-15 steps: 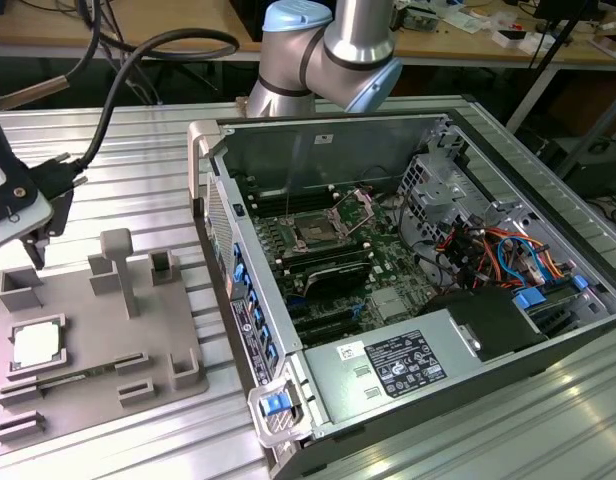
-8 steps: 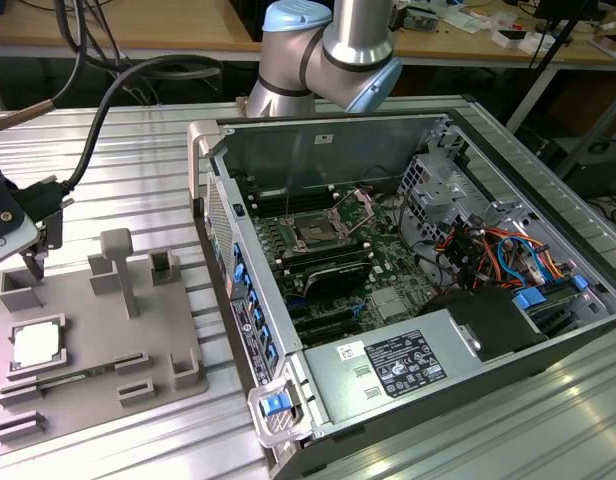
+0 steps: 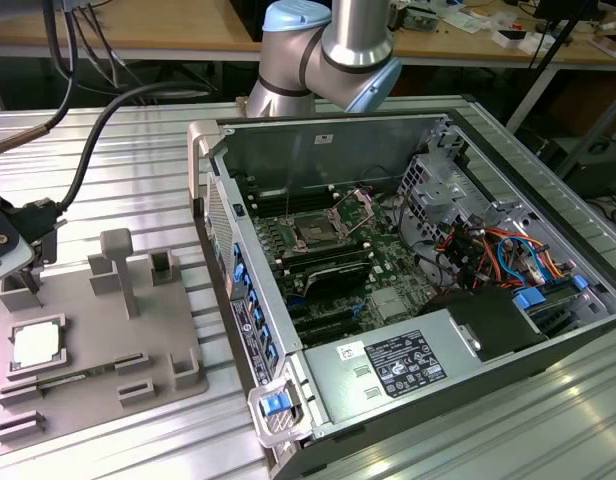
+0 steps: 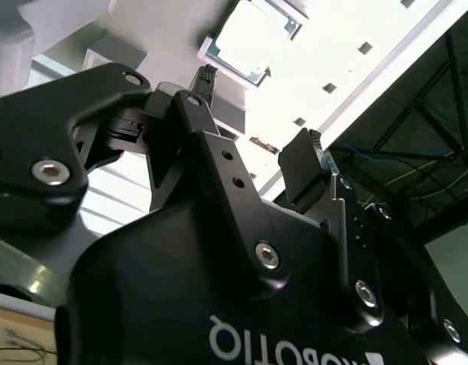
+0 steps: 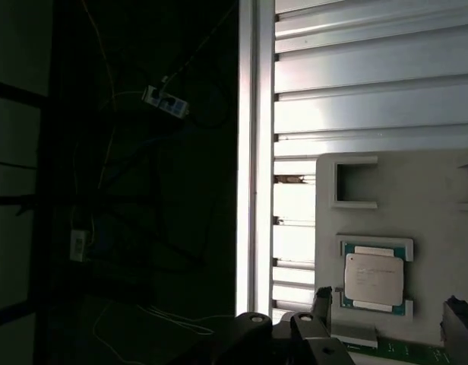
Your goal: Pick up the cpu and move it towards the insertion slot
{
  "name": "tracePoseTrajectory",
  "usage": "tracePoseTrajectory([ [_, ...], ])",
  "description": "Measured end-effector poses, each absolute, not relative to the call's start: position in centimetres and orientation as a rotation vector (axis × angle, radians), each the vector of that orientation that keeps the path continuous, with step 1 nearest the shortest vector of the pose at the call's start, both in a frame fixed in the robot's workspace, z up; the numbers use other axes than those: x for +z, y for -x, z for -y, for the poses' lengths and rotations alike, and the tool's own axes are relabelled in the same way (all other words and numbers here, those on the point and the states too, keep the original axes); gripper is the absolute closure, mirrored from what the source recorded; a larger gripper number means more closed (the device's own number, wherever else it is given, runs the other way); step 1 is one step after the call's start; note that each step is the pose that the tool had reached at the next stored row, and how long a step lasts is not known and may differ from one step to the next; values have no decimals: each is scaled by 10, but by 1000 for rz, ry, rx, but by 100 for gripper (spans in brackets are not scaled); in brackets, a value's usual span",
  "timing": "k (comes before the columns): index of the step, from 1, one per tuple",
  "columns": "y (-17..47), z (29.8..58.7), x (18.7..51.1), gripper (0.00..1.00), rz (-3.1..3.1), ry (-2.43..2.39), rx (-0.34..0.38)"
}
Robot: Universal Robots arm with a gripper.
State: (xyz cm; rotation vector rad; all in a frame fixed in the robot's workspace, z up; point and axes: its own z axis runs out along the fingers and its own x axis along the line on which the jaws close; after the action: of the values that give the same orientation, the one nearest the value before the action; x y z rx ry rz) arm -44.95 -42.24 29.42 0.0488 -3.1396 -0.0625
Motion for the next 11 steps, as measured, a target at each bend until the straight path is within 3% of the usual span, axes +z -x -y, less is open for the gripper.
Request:
tracePoseTrajectory([
  [11, 450, 422, 293, 38, 3140, -49, -63],
])
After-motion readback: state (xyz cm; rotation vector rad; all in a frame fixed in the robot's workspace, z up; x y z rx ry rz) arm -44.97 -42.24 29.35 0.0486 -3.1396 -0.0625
